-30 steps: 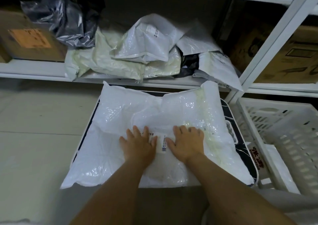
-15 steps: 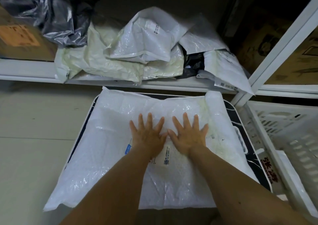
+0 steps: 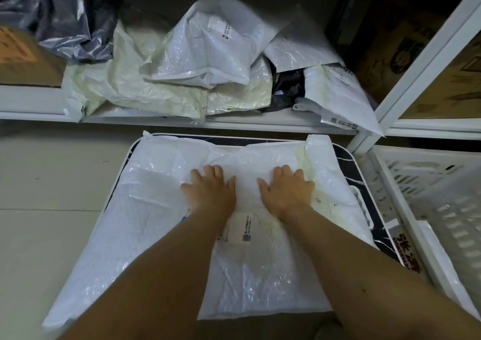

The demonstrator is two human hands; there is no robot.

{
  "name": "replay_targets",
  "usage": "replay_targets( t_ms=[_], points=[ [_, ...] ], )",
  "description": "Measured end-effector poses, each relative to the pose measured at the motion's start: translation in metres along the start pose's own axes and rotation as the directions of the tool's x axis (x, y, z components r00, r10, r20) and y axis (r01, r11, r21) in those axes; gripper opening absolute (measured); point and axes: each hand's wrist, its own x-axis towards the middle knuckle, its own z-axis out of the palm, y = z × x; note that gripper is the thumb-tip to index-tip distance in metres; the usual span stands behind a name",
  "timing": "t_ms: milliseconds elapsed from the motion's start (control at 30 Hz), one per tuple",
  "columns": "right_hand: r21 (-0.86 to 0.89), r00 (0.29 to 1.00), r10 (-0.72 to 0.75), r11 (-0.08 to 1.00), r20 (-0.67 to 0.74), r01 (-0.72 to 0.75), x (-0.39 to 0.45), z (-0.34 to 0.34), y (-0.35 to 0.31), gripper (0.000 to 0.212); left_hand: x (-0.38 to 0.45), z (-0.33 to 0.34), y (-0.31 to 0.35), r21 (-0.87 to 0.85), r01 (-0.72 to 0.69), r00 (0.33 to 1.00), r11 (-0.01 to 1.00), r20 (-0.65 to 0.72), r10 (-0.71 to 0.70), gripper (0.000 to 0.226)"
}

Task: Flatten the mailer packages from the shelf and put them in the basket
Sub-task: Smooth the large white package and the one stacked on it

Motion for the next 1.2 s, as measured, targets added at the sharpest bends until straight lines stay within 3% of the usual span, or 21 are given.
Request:
replay_targets(
  t_ms=[67,133,200,267,333,433,667,933,1100,1200],
  points=[
    [-0.004,0.995,0.006,1.000,-0.103,-0.006,0.009,-0.004,-0.002,0.055,0.010,-0.010,-0.002,-0.078,0.043,0.996,0.996,-0.076,-0.049,0.055],
    [0.002,0.969,-0.112,0.993,-0.219,0.116,0.018,-0.006,-0.006,0.050,0.021,-0.014,-0.004,-0.006,-0.062,0.981,0.998,-0.183,0.060,0.051],
    [0.003,0.945,-0.280,0.959,-0.168,0.284,0.024,-0.003,-0.012,0.055,0.029,-0.010,-0.007,0.126,-0.278,0.940,0.952,-0.170,0.297,0.055],
    [0.032,0.953,-0.302,0.953,-0.012,0.303,0.028,0.007,-0.013,0.062,0.038,-0.001,-0.012,0.144,-0.400,0.912,0.905,-0.032,0.408,0.059],
    [0.062,0.968,-0.232,0.972,0.098,0.227,0.032,0.017,-0.008,0.065,0.045,0.007,-0.017,0.084,-0.354,0.934,0.932,0.089,0.347,0.060],
    [0.071,0.970,-0.187,0.981,0.157,0.178,0.035,0.020,-0.007,0.066,0.050,0.007,-0.021,0.026,-0.208,0.959,0.978,0.204,0.198,0.060],
    [0.062,0.979,-0.046,0.997,0.199,0.034,0.033,0.014,-0.004,0.066,0.054,0.002,-0.025,-0.046,0.059,0.971,0.997,0.235,-0.047,0.062],
    [0.082,0.957,0.121,0.986,0.265,-0.148,0.032,0.010,0.015,0.069,0.058,0.003,-0.033,-0.088,0.311,0.916,0.946,0.294,-0.274,0.059],
    [0.117,0.951,0.134,0.978,0.277,-0.172,0.031,0.009,0.017,0.070,0.053,0.002,-0.052,-0.140,0.272,0.935,0.952,0.274,-0.227,0.064],
    [0.243,0.953,0.091,0.956,0.289,-0.165,0.037,0.004,0.025,0.069,0.051,-0.002,-0.063,-0.191,0.226,0.950,0.955,0.261,-0.172,0.071]
  ],
)
